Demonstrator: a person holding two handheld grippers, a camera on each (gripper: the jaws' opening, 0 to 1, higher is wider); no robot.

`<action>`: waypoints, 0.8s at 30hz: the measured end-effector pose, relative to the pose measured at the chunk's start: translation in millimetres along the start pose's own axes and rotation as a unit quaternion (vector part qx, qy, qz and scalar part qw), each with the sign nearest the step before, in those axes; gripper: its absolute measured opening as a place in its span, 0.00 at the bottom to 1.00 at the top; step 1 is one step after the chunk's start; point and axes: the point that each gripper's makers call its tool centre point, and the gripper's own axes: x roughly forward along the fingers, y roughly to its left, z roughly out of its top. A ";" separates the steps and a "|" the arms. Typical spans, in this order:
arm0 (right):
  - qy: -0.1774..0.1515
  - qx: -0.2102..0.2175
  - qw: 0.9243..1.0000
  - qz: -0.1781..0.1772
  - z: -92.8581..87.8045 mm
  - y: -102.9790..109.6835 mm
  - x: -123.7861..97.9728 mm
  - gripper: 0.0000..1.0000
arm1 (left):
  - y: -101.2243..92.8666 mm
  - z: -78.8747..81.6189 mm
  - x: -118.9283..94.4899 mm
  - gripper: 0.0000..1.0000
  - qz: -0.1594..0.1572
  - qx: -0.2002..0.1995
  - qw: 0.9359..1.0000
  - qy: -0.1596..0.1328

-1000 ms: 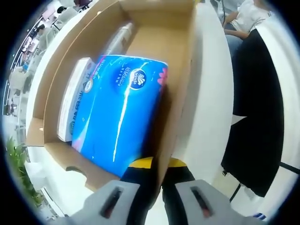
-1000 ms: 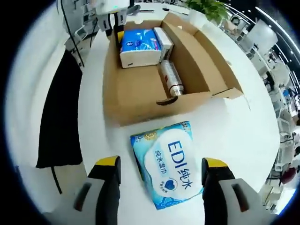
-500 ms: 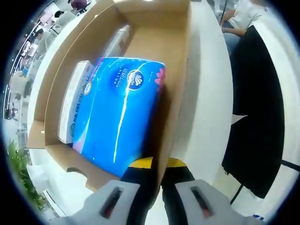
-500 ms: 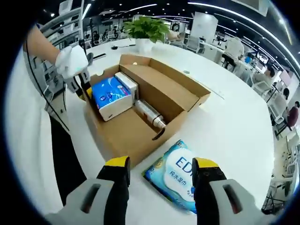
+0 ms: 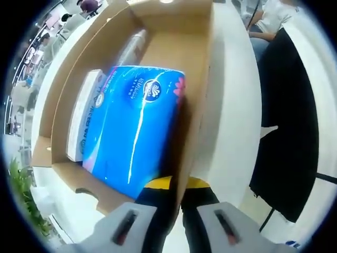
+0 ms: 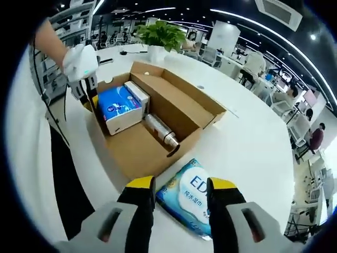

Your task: Operate the shoe box by opening the lid, removing the specified soft item, and placing it in the target area until the item is outside and the box remains undamaged.

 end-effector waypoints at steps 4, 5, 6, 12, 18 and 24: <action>-0.024 0.023 0.999 -0.006 16.1 -4.3 -1.9 0.37 | -1.7 3.5 -2.9 0.04 -0.015 0.003 0.999 -0.030; -0.033 0.025 0.999 -0.011 21.3 -6.9 -2.7 0.37 | -1.7 4.2 -3.6 0.04 -0.017 0.004 0.999 -0.037; -0.040 0.026 0.999 -0.016 25.7 -8.5 -3.0 0.36 | -1.1 3.8 -3.8 0.04 -0.021 -0.002 0.999 -0.041; -0.056 -0.024 0.998 -0.008 49.7 -0.1 2.0 0.35 | -2.0 5.2 -2.9 0.04 -0.020 0.006 0.999 -0.040; -0.040 -0.084 0.995 0.019 59.6 23.0 20.8 0.29 | -2.0 5.6 -3.7 0.04 -0.020 0.013 0.999 -0.045; 0.011 -0.137 0.990 0.031 56.8 33.7 49.7 0.33 | -2.0 4.9 -2.7 0.04 -0.023 0.002 0.999 -0.038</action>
